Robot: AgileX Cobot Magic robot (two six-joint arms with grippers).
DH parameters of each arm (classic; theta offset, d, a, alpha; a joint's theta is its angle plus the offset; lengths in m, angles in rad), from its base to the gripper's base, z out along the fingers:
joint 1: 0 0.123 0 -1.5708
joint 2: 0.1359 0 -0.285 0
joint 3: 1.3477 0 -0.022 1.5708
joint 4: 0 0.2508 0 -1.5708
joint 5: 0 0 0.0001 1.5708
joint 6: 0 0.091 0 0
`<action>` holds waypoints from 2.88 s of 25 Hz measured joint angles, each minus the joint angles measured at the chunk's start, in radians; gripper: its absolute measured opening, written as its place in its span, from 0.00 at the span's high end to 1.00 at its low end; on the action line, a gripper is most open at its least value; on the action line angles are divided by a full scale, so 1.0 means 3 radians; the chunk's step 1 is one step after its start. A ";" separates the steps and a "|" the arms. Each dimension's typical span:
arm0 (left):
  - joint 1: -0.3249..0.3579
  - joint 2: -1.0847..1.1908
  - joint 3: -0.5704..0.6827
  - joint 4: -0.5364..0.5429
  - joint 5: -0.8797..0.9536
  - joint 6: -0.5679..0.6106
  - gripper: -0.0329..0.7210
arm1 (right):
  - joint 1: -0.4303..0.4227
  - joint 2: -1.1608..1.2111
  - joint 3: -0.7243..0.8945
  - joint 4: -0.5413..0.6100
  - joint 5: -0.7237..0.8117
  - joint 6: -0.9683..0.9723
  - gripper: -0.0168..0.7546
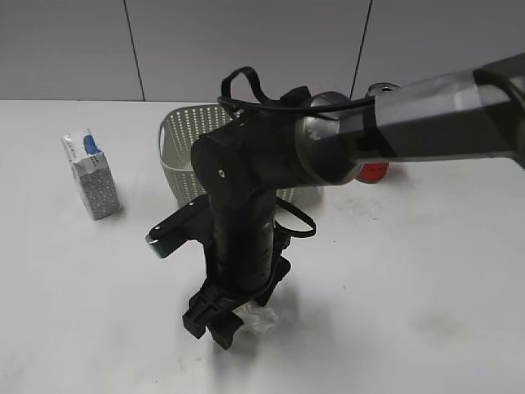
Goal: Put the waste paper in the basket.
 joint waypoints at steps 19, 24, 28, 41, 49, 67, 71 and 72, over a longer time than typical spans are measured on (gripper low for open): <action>0.0000 0.0000 0.0000 0.0000 0.0000 0.0001 0.17 | 0.0000 -0.0039 -0.0907 0.0082 0.0909 -0.0189 0.99; 0.0000 0.0000 0.0000 0.0000 0.0000 0.0001 0.17 | -0.0005 -0.0162 -0.1740 -0.0150 0.0810 -0.0413 0.99; 0.0000 0.0000 0.0000 0.0000 0.0000 0.0004 0.17 | -0.0055 -0.0164 -0.2121 -0.0603 0.0323 -0.0411 0.99; 0.0000 0.0000 0.0000 0.0000 0.0000 0.0002 0.17 | -0.0477 0.0321 -0.2159 -0.1518 -0.0321 0.0468 0.98; 0.0000 0.0000 0.0000 0.0000 0.0000 0.0002 0.17 | -0.0624 0.0569 -0.2159 -0.1102 -0.0163 0.0479 0.24; 0.0000 0.0000 0.0000 0.0000 0.0000 0.0000 0.17 | -0.1324 0.0361 -0.3099 -0.0849 0.0897 0.0408 0.21; 0.0000 0.0000 0.0000 0.0000 0.0000 0.0003 0.17 | -0.1796 0.0348 -0.3122 -0.0548 0.0936 0.0404 0.21; 0.0000 0.0000 0.0000 0.0000 0.0000 0.0003 0.17 | -0.1920 0.0348 -0.3122 -0.0497 0.0944 0.0401 0.21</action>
